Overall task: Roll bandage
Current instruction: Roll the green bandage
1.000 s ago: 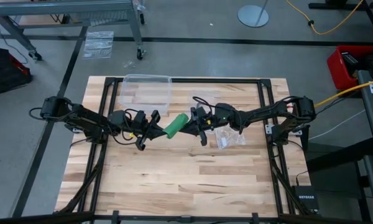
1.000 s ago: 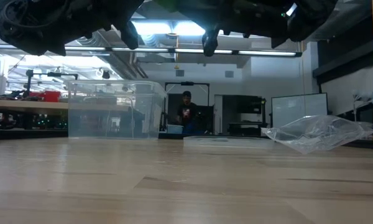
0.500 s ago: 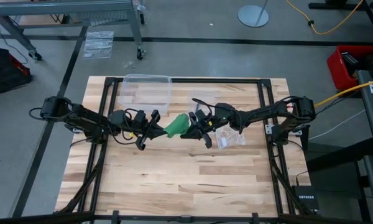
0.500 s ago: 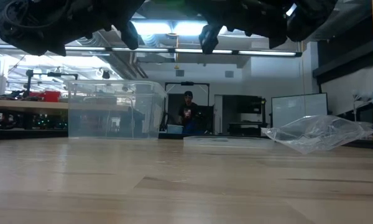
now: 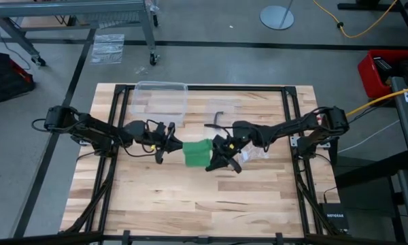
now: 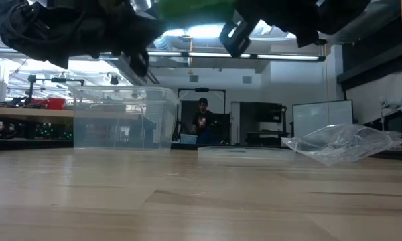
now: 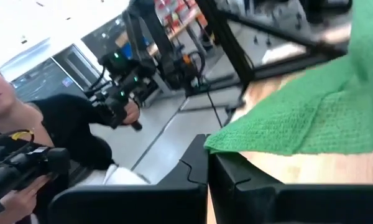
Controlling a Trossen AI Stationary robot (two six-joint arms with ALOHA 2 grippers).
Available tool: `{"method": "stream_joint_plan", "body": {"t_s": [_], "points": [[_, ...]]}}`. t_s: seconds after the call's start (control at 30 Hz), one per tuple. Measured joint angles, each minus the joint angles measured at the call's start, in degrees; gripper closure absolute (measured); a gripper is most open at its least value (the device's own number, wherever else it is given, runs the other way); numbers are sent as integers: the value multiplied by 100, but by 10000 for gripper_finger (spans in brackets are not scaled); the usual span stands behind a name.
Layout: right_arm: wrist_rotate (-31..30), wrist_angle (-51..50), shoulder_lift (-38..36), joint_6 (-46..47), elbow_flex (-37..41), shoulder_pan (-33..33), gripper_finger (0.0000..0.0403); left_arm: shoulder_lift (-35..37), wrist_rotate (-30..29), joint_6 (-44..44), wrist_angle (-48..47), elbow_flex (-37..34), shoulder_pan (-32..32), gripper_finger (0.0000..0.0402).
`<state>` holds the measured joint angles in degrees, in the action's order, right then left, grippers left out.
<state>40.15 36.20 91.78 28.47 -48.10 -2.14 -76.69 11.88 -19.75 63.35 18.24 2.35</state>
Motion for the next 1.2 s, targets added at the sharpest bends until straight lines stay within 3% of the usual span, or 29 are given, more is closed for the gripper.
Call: {"method": "stream_joint_plan", "body": {"t_s": [0.37, 0.7, 0.97, 1.2], "points": [[-184, -1714, -19, -3, 0, -394, 402, 0, -2, -60, -305, 2, -4, 402], [-383, -2784, -24, -2, 0, -780, 403, 4, -2, -144, -1573, 2, -84, 402], [-614, -3527, -24, -2, 0, -952, 403, 4, -2, -230, -2451, 2, -471, 401], [-622, -3845, -24, 157, 4, -1055, 403, 4, -162, -674, -2384, 3, -1043, 401]]}}
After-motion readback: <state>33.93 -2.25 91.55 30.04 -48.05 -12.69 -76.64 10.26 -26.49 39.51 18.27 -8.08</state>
